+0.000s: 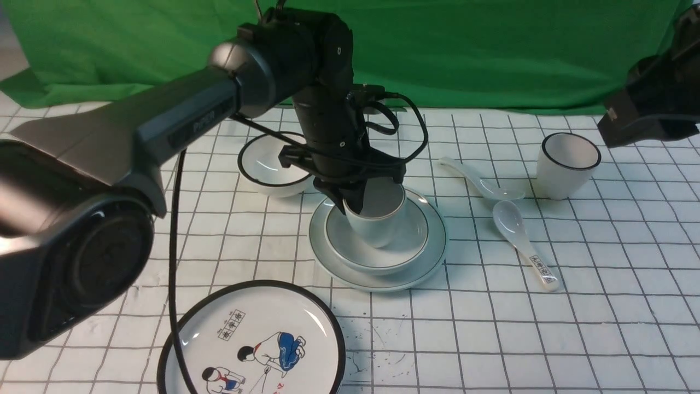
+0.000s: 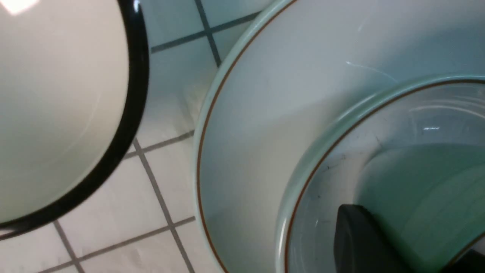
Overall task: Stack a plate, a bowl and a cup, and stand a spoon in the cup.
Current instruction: Use the left arm to put the blue teacup into the blue rice bowl in the middle, then use the right arm to grab a blue soup spoon
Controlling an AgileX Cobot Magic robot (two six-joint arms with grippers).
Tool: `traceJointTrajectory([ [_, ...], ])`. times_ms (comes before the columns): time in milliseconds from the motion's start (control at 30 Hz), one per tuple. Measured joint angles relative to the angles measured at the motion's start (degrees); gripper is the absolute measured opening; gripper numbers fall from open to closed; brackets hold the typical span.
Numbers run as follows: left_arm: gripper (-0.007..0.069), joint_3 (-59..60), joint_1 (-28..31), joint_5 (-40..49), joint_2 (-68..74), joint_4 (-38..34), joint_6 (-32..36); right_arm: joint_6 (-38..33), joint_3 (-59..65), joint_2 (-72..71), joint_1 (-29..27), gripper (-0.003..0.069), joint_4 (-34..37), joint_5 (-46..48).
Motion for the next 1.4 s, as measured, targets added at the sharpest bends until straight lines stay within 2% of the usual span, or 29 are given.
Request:
traceJointTrajectory([
  [167, 0.0102, 0.00, -0.04, 0.00, 0.00, 0.12, -0.20, 0.00, 0.00, 0.00, 0.00, 0.0217, 0.00, -1.52],
  [200, 0.0169, 0.00, -0.04, 0.00, 0.00, -0.07, -0.20, 0.00, 0.00, 0.00, 0.00, 0.0220, 0.00, -1.86],
  [333, 0.0289, 0.00, -0.04, 0.00, -0.12, -0.07, -0.20, -0.06, 0.00, 0.18, -0.05, 0.0226, 0.00, -2.38],
  [367, 0.0341, 0.00, -0.04, 0.00, -0.42, -0.07, -0.15, -0.06, 0.00, 0.66, -0.47, 0.0230, -0.43, -3.24],
  [400, 0.0354, 0.00, -0.04, 0.00, -0.57, -0.07, -0.15, -0.06, 0.00, 0.82, -0.66, 0.0231, -0.43, -3.55],
  [433, 0.0405, 0.02, -0.04, 0.00, -1.49, -0.07, -0.15, -0.06, 0.00, 2.24, -1.99, 0.0235, -1.25, -4.89],
  [600, 0.0450, 0.07, -0.04, -0.10, -7.83, -0.07, -0.20, -0.06, -2.77, 9.73, -6.88, 0.0237, -2.18, -6.93],
  [700, 0.0412, 0.07, -0.04, -0.21, -11.86, -0.07, 0.71, -0.51, -7.52, 15.38, -7.98, 0.0237, -2.63, -7.05],
  [800, 0.0153, 0.54, -0.04, -0.16, -18.21, -0.07, 2.76, -3.72, -17.88, 28.31, -7.49, 0.0275, -2.66, -7.67],
  [867, 0.0066, 1.67, -0.04, -0.16, -20.82, -0.07, 3.72, -4.70, -21.86, 33.59, -7.13, 0.0326, -2.62, -8.47],
  [933, 0.0023, 3.64, -0.04, -0.16, -24.07, 0.00, 4.12, -5.30, -26.22, 40.00, -6.67, 0.0390, -2.57, -9.83],
  [1000, 0.0003, 8.00, -0.04, -0.16, -27.96, 0.89, 4.18, -6.07, -30.54, 46.06, -6.20, 0.0443, -2.50, -11.13],
  [1100, 0.0000, 13.25, -0.04, -0.16, -31.62, 2.65, 4.25, -6.24, -33.74, 51.63, -5.49, 0.0470, -1.63, -12.78],
  [1400, 0.0000, 31.50, 0.01, -0.04, -41.97, 4.31, 1.77, -6.26, -35.48, 60.23, -3.87, 0.0481, -0.43, -18.60],
])
